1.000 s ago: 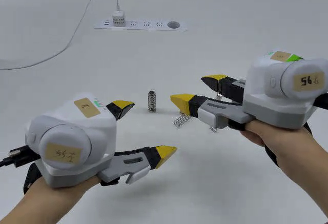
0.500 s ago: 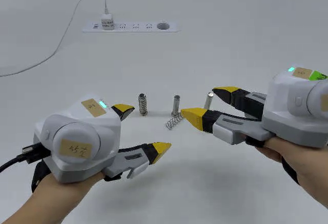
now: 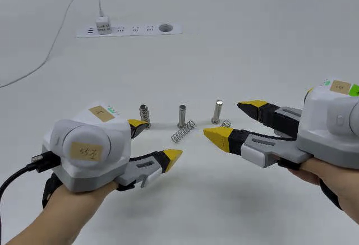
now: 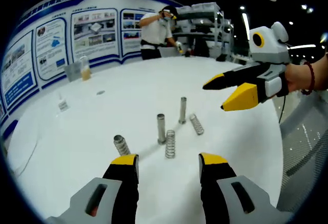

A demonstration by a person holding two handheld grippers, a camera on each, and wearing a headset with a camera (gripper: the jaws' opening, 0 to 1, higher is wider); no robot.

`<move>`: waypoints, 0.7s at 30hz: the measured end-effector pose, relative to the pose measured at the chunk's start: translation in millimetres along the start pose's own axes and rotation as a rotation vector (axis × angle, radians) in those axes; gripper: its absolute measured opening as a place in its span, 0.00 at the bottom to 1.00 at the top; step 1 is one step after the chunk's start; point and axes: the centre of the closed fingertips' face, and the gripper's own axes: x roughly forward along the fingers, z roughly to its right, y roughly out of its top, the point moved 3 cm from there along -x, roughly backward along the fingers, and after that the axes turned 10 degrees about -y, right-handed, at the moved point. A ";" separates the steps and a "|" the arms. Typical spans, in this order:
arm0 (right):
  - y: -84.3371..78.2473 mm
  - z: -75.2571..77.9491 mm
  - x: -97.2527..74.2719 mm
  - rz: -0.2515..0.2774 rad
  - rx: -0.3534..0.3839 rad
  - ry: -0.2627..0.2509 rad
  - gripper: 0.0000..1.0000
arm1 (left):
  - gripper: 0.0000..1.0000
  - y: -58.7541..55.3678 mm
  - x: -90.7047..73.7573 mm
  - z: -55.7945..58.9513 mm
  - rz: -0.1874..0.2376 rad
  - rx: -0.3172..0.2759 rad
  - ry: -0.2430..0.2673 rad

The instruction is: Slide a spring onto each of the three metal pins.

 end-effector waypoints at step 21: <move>-5.3 5.3 -17.0 -0.002 -0.003 0.007 0.63 | 0.29 -9.5 37.8 -4.0 -0.060 -0.028 -0.034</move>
